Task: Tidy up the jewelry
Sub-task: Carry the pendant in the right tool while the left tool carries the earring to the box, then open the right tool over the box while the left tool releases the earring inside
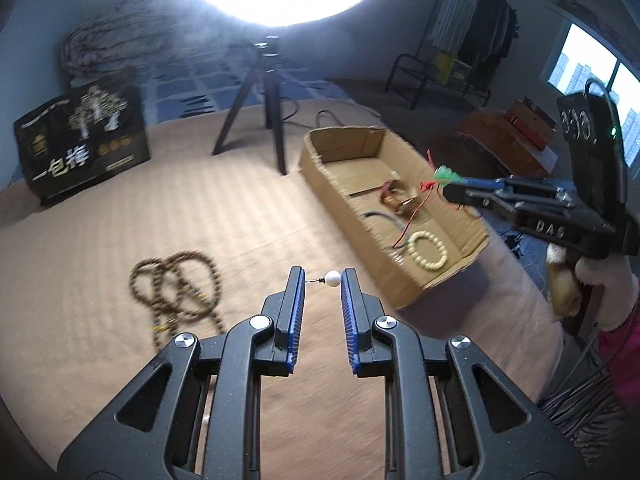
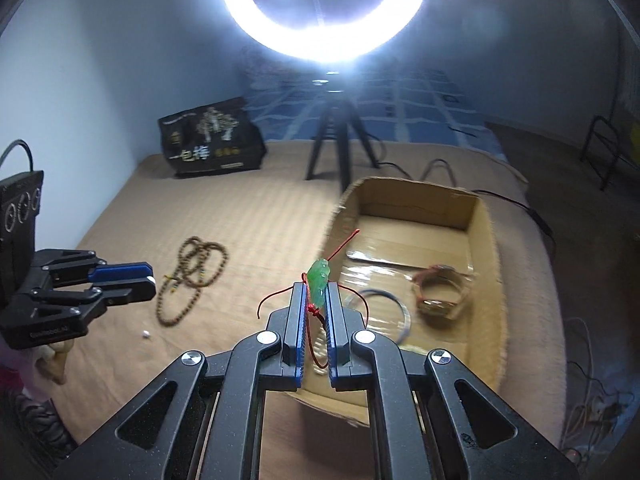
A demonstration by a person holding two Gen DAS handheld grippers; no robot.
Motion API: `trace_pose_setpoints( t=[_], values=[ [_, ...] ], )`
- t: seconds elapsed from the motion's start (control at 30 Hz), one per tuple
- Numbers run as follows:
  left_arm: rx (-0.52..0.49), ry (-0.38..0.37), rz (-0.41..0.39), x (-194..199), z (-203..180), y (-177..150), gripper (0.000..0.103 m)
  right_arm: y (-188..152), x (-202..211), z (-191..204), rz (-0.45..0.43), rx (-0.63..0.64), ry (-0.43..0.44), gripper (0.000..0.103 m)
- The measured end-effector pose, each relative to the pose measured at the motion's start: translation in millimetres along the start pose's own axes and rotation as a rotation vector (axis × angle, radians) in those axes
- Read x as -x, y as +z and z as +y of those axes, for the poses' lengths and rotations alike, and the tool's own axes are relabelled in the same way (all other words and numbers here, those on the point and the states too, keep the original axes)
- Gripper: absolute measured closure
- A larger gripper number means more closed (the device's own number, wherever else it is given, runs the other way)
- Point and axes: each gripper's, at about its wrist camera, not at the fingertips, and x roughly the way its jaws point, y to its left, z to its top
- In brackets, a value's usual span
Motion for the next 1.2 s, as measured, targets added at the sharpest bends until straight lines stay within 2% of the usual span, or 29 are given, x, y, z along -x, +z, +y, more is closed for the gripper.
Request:
trace_pose_setpoints(
  t=[0.23,0.47,0.8,1.2],
  values=[
    [-0.004,-0.048,-0.022,-20,-37,15,0.086,-11,6,-26,0.018,-0.041,-0.051,0.096],
    [-0.019,-0.066,-0.016,-48,-66,20,0.086,-19,2,-45,0.044,-0.086,-0.084,0.096],
    [-0.008,-0.075,0.021,-86,-79,27,0.086,-25,-13,-61,0.085,-0.108,-0.113,0.096],
    [-0.036,-0.074,0.043,-94,-89,27,0.086,-26,-14,-66,0.086,-0.122,-0.113,0.096]
  ],
)
